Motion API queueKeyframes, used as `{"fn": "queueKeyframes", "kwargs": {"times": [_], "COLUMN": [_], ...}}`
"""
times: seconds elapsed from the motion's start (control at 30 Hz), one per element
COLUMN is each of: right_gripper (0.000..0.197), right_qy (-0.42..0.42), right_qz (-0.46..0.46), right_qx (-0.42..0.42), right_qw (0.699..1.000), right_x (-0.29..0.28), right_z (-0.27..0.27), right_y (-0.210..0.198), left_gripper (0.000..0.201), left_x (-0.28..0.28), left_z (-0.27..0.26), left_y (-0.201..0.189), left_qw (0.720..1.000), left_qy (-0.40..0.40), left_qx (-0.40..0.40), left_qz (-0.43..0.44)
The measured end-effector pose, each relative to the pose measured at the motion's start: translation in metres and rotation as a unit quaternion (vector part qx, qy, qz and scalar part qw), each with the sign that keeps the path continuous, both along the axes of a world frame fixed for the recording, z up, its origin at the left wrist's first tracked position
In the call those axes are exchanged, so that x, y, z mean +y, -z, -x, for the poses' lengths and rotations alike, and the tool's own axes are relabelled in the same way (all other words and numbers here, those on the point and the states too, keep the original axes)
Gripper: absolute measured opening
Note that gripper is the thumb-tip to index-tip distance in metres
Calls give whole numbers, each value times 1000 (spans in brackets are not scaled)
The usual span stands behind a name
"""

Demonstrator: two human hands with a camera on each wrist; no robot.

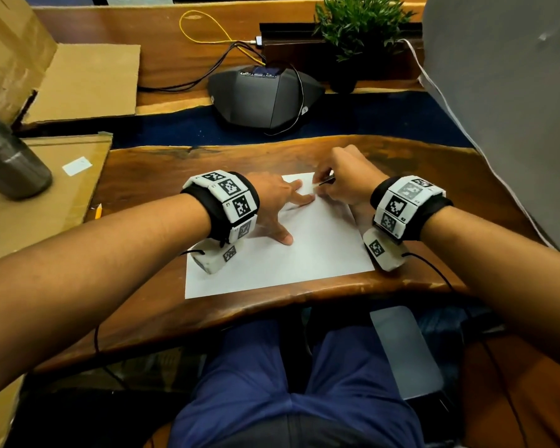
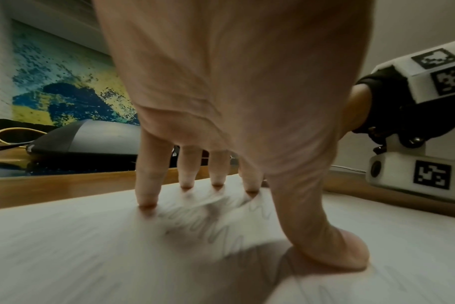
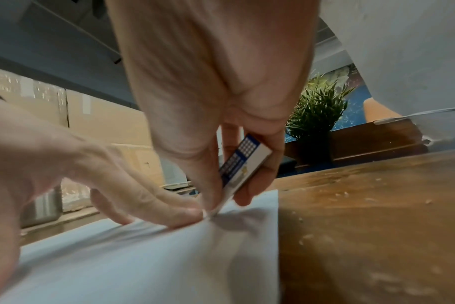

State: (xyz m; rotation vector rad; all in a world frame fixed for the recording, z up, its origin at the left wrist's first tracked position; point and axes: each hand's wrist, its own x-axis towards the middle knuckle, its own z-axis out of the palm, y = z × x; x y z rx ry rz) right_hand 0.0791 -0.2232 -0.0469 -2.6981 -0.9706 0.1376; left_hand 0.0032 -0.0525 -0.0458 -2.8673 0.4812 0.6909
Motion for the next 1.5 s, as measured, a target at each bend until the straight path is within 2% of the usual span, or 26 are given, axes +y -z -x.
{"fn": "queueKeyframes", "kwargs": {"times": [0.07,0.23,0.37,0.5,0.63,0.8,0.93,1.0,1.07,1.13,1.2,1.23,1.3,1.37,1.43,1.5], "right_gripper": [21,20,19,20,18,15,16,13,10,13,19,20,18,20,26,30], "right_qy": [-32,-19,-57,-21,-69,-27,-88,-56,18,89,134,150,165,162,173,226], "right_qz": [12,-5,10,-13,27,-2,66,72,42,-22,-105,-148,-223,-256,-271,-331], "right_qx": [8,-17,6,-10,13,-19,21,9,-28,1,115,189,334,451,510,490], "right_qw": [999,1000,998,1000,997,999,994,996,999,996,979,959,901,839,798,774], "right_x": [-1,-2,-1,-1,-1,1,2,0,-2,-5,-10,-12,-9,1,7,5], "right_z": [0,-1,1,-2,0,-5,-1,-7,-16,-18,-10,-3,12,22,24,14], "right_y": [-3,-2,-5,-4,-7,-6,-11,-11,-10,-14,-23,-27,-33,-29,-17,-8], "left_gripper": [102,107,113,116,116,116,114,114,114,117,116,115,116,118,116,116], "left_x": [3,7,7,6,5,5,5,4,6,8,8,7,6,6,9,12], "left_z": [-1,0,-1,0,-1,0,-2,-1,0,1,2,2,3,6,8,11], "left_y": [3,10,9,10,7,8,6,7,10,12,12,11,10,10,12,17], "left_qw": [1000,998,997,998,997,997,998,998,997,997,997,997,996,995,993,992], "left_qy": [1,-48,-61,-62,-70,-69,-66,-62,-65,-68,-67,-67,-73,-90,-105,-111], "left_qx": [-6,-24,-29,-30,-21,-23,-14,-16,-18,-21,-20,-19,-24,-34,-42,-45], "left_qz": [1,38,19,7,8,13,12,18,26,32,40,41,35,36,40,49]}}
